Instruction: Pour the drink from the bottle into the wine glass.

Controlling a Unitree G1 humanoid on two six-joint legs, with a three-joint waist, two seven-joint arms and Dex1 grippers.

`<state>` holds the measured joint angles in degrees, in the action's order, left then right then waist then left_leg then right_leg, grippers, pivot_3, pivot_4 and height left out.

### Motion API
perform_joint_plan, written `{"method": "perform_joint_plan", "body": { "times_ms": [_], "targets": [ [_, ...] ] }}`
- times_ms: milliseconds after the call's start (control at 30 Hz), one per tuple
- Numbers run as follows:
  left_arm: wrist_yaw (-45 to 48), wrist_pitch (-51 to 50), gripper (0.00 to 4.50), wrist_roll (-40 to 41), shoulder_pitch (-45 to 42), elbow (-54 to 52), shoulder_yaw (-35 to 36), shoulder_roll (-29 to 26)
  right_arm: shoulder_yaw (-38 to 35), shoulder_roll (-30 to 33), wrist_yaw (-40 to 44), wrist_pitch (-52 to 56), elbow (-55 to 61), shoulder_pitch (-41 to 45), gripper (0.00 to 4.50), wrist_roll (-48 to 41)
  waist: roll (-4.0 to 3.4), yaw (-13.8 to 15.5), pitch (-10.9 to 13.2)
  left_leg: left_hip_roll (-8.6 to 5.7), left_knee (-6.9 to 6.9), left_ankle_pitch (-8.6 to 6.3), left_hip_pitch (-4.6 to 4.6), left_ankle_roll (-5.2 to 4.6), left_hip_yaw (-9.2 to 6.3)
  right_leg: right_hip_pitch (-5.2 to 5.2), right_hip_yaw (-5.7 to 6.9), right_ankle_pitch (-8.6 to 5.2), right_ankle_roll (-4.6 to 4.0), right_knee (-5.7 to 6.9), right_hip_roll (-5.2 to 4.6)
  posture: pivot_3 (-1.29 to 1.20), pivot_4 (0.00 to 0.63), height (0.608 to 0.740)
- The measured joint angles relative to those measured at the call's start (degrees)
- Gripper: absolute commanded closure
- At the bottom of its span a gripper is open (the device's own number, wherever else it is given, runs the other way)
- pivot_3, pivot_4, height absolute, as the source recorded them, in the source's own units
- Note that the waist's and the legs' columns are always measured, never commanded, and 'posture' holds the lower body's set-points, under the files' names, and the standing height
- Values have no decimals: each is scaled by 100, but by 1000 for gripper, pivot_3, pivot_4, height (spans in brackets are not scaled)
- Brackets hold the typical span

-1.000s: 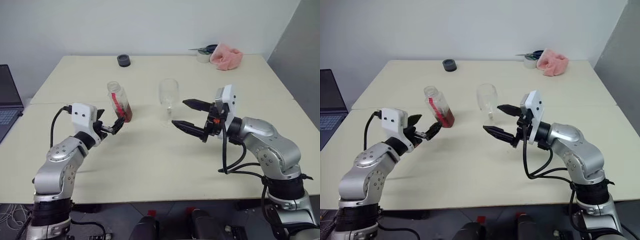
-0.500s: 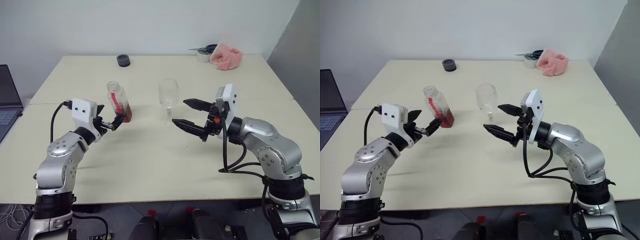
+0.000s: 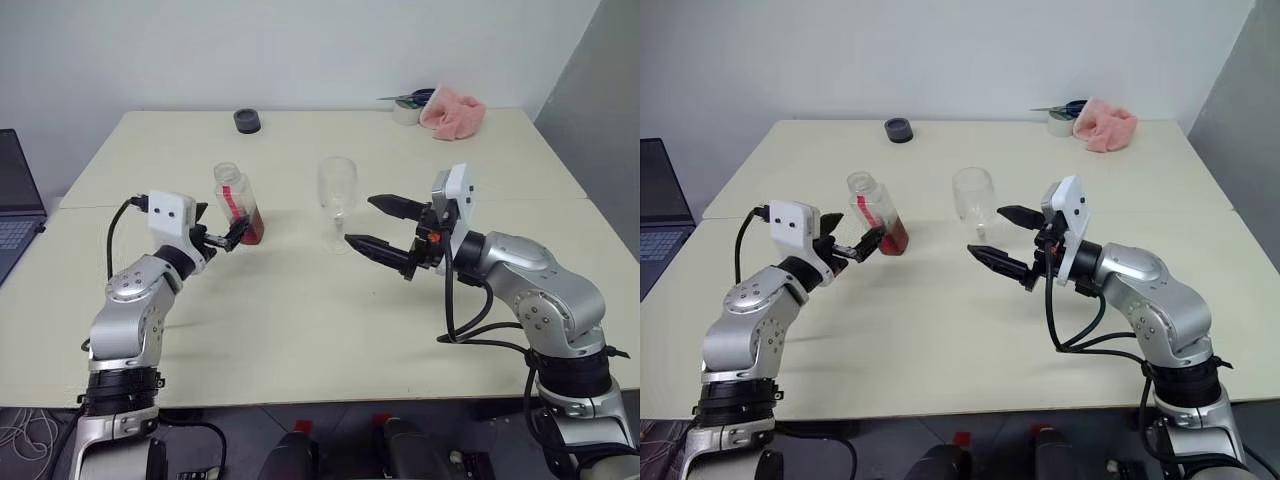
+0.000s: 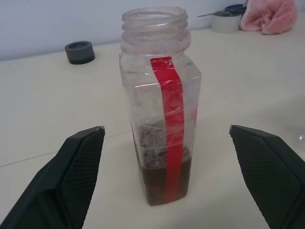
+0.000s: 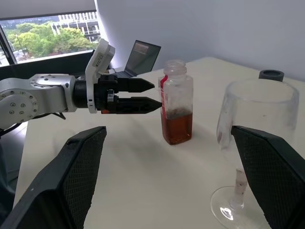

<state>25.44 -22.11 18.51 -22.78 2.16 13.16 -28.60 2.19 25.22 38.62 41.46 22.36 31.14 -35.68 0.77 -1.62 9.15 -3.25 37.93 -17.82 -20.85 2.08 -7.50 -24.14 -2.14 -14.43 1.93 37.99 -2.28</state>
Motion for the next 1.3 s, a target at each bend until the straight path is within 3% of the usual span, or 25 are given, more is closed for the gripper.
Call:
{"method": "perform_joint_plan", "body": {
  "times_ms": [733,1133,1300],
  "targets": [
    [20,1669,0,-617,-1224,2712,-274,578,-35,68,-167,64,227,-21,33,-107,3,2,-2,-4,2,0,-2,0,-1,-3,1,0,1,1,-3,0,150,740],
    [59,2556,0,-776,-1910,4219,-274,624,-35,84,-261,79,228,-22,33,-150,4,-4,-2,-5,2,0,-4,0,0,-6,0,1,1,3,-3,0,150,740],
    [60,2610,1127,-814,-1913,4399,-261,604,-35,83,-280,103,242,-25,0,-155,5,-3,-2,-5,2,0,-5,0,-1,-7,0,1,1,3,-3,0,150,740]
  ]
}}
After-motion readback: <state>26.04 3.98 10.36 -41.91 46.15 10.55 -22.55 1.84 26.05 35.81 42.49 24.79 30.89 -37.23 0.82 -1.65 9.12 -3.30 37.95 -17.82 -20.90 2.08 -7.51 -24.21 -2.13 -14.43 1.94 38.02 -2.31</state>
